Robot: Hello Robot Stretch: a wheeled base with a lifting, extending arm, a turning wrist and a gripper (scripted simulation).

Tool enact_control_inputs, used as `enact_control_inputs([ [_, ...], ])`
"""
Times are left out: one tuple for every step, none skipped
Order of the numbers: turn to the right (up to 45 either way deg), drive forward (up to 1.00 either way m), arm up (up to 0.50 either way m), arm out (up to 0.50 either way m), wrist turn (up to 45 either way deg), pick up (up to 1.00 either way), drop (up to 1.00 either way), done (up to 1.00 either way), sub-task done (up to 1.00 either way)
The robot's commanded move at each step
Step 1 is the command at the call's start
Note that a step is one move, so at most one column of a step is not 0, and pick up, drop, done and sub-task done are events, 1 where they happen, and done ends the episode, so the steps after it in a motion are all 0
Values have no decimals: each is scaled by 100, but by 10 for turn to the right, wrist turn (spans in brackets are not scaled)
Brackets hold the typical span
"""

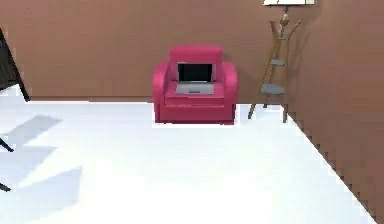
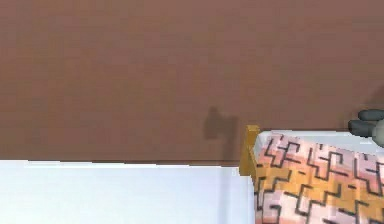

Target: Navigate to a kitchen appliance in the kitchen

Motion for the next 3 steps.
enact_control_inputs([
  [0, 35, 0, 0, 0, 0, 0, 0, 0],
  [-450, 0, 0, 0, 0, 0, 0, 0, 0],
  [-420, 0, 0, 0, 0, 0, 0, 0, 0],
])
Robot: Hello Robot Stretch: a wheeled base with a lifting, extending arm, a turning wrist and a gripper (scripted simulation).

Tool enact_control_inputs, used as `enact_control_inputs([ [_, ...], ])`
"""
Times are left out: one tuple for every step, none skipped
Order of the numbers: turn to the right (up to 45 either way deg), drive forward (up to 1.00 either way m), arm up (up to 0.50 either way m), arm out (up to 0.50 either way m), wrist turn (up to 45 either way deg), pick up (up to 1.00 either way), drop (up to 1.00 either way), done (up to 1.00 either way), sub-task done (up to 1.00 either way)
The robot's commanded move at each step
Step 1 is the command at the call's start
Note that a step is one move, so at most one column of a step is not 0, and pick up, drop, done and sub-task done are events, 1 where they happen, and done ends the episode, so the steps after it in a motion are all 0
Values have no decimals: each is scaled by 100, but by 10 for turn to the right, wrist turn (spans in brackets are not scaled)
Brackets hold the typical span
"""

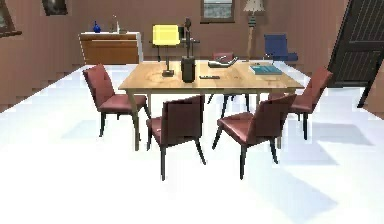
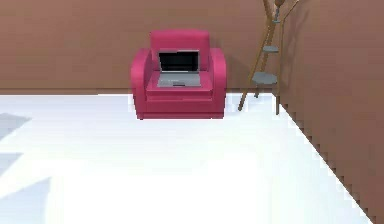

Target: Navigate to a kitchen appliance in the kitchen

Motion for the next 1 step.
enact_control_inputs([
  [0, 15, 0, 0, 0, 0, 0, 0, 0],
])
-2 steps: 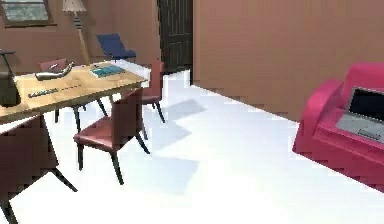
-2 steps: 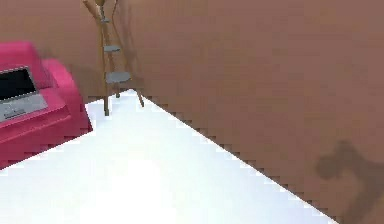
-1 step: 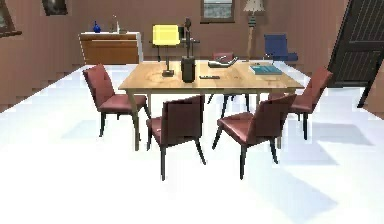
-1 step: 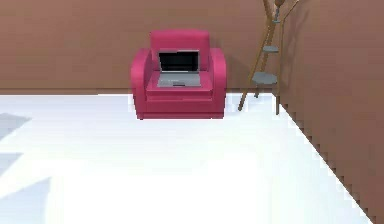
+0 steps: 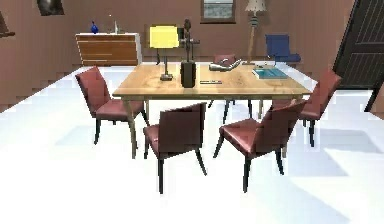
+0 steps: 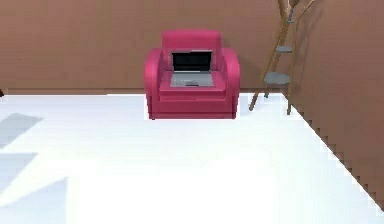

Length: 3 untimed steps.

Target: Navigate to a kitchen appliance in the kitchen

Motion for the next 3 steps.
enact_control_inputs([
  [-330, 0, 0, 0, 0, 0, 0, 0, 0],
  [0, 85, 0, 0, 0, 0, 0, 0, 0],
  [-180, 0, 0, 0, 0, 0, 0, 0, 0],
])
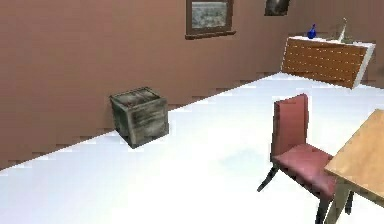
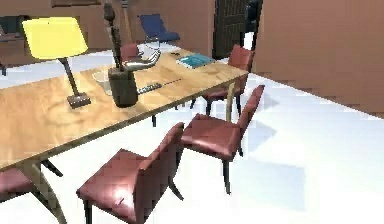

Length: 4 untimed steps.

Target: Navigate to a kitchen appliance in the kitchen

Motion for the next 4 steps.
enact_control_inputs([
  [0, 100, 0, 0, 0, 0, 0, 0, 0],
  [-30, 0, 0, 0, 0, 0, 0, 0, 0],
  [0, 75, 0, 0, 0, 0, 0, 0, 0],
  [450, 0, 0, 0, 0, 0, 0, 0, 0],
])
